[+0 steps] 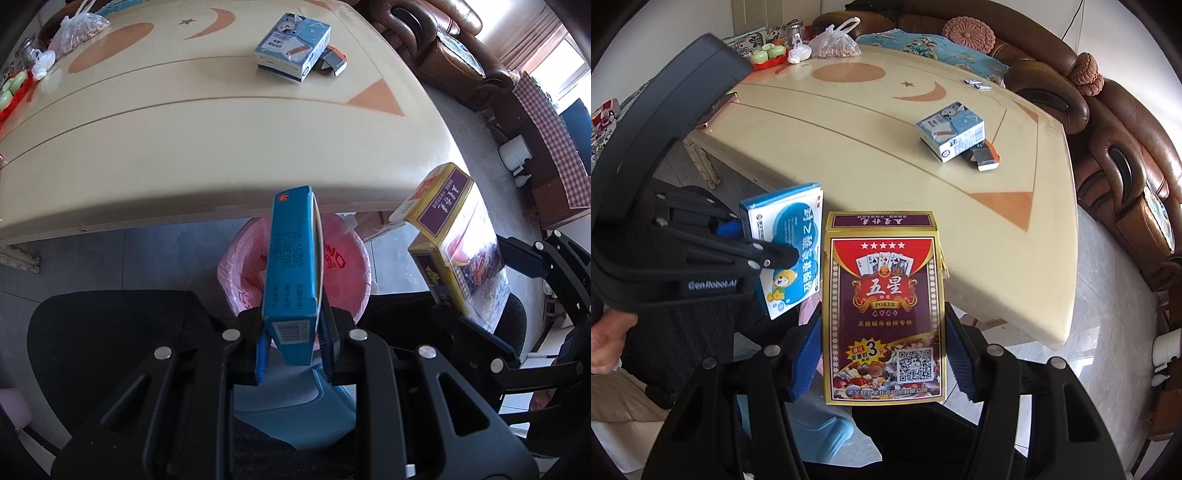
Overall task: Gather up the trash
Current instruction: 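Carry the medicine box with the left tool while the right tool carries the card box over the bin, then open the left tool over the bin while the right tool drops the card box in, then raise both open tools out of the bin back over the table, then move the left tool to the white-blue notebook box while the right tool approaches the black box, then close the left tool on the notebook box while the right tool grips the black box, then lift the notebook box with the left tool while the right tool lifts the black box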
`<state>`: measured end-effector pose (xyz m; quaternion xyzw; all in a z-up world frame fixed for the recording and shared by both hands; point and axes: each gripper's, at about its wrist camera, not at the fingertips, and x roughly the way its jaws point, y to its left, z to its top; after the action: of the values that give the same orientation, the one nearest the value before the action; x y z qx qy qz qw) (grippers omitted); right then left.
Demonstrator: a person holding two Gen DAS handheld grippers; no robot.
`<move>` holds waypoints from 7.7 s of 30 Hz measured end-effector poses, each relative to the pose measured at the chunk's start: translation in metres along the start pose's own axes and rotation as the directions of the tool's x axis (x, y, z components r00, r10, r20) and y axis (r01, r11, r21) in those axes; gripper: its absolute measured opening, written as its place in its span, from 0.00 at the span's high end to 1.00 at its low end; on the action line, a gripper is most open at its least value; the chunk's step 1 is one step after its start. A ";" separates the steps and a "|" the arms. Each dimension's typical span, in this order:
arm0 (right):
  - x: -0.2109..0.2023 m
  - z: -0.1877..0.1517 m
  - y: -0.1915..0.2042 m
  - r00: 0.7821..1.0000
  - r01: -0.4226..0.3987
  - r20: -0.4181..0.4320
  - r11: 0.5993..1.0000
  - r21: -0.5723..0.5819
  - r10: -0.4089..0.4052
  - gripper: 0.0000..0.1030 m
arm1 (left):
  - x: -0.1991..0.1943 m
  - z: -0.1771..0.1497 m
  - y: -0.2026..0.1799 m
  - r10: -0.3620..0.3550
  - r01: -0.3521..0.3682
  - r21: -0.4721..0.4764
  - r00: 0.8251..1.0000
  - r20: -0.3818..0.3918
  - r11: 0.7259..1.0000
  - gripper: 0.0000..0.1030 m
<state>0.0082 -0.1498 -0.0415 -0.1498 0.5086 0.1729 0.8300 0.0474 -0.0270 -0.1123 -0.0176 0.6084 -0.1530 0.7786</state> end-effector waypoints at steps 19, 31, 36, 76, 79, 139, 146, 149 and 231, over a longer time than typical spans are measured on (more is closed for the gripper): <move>0.086 -0.025 -0.018 0.994 -0.036 -0.100 0.994 0.106 0.046 0.43 | 0.092 0.005 -0.002 0.042 -0.040 0.023 0.995 -0.087 0.999 0.78; 0.157 -0.052 -0.025 0.980 -0.050 -0.182 0.983 0.178 0.082 0.43 | 0.140 0.012 0.001 0.044 -0.040 0.031 0.988 -0.147 0.999 0.78; 0.181 -0.058 -0.028 0.972 -0.068 -0.209 0.978 0.196 0.110 0.43 | 0.155 0.011 0.002 0.056 -0.051 0.036 0.985 -0.165 0.998 0.78; 0.227 -0.065 -0.030 0.949 -0.089 -0.279 0.974 0.208 0.146 0.43 | 0.211 -0.017 0.002 0.112 -0.093 0.089 0.962 -0.247 0.992 0.78; 0.225 -0.064 -0.031 0.951 -0.076 -0.279 0.976 0.204 0.132 0.42 | 0.212 -0.019 -0.003 0.126 -0.101 0.112 0.961 -0.247 0.989 0.76; -0.073 0.125 -0.173 0.959 -0.084 0.277 0.994 0.063 0.063 0.07 | -0.139 0.174 -0.052 0.099 -0.176 0.420 0.975 0.200 0.890 0.09; -0.030 0.142 -0.191 0.971 -0.101 0.224 0.994 0.045 0.089 0.07 | -0.081 0.201 -0.049 0.117 -0.155 0.430 0.986 0.115 0.889 0.09; -0.004 0.144 -0.195 0.976 -0.123 0.189 0.992 0.041 0.113 0.07 | -0.057 0.209 -0.047 0.124 -0.146 0.436 0.989 0.080 0.888 0.09; 0.106 0.164 -0.154 0.991 -0.020 0.130 0.994 -0.107 0.034 0.49 | 0.010 0.207 -0.015 0.097 -0.084 0.410 0.995 -0.009 0.908 0.33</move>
<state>0.2510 -0.2040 -0.0535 -0.1749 0.4448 0.2204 0.8503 0.2435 -0.0766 -0.0651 0.1763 0.5743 -0.2411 0.7622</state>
